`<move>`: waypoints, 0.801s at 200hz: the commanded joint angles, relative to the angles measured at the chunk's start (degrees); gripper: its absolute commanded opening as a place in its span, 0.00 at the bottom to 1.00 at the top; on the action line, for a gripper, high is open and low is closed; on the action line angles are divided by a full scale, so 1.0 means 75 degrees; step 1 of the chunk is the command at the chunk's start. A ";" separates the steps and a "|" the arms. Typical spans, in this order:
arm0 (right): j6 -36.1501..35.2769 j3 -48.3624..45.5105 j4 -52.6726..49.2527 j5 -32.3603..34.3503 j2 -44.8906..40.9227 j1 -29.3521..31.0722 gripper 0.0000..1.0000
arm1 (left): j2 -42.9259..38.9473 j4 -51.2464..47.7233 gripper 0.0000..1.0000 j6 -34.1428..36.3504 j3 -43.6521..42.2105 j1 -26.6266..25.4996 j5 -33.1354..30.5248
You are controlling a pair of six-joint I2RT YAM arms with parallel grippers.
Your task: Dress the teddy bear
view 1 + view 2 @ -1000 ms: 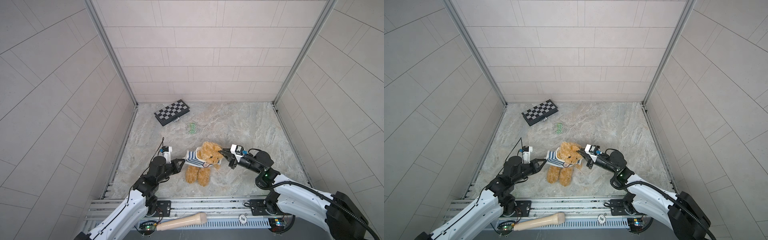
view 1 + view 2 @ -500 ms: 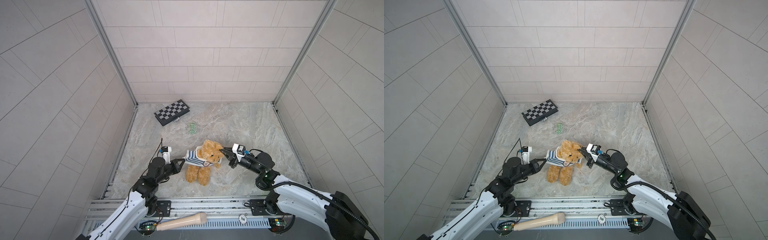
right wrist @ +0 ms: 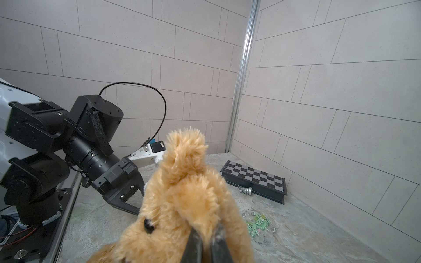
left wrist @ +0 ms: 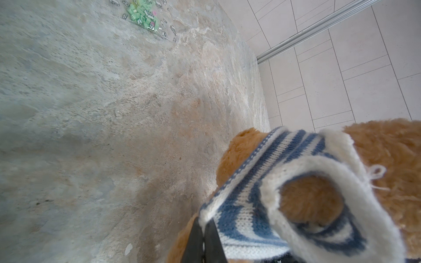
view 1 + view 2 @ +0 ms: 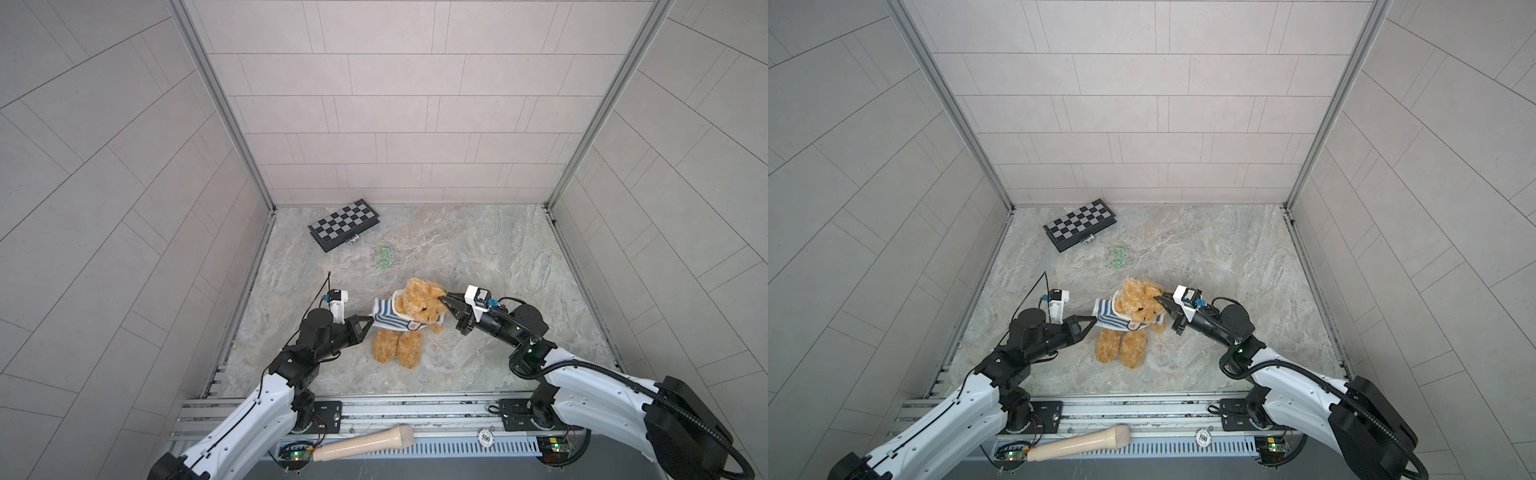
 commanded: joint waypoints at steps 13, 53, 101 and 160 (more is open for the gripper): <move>0.0282 0.0383 0.1265 -0.0022 0.0134 -0.0026 0.00 | 0.0426 0.0696 0.00 0.0119 0.0309 0.0054 0.0178; 0.0322 0.0455 0.1301 -0.0046 0.0215 0.0034 0.00 | 0.0923 0.1276 0.00 0.0052 0.0542 0.0061 0.0259; 0.0217 0.0551 0.0991 -0.0025 0.0083 0.0034 0.00 | 0.1106 0.1332 0.00 0.0099 0.0581 0.0060 0.0183; -0.0045 0.0569 0.0530 0.0184 -0.0205 0.0031 0.00 | 0.0538 0.0585 0.00 0.0129 0.0298 0.0166 -0.0542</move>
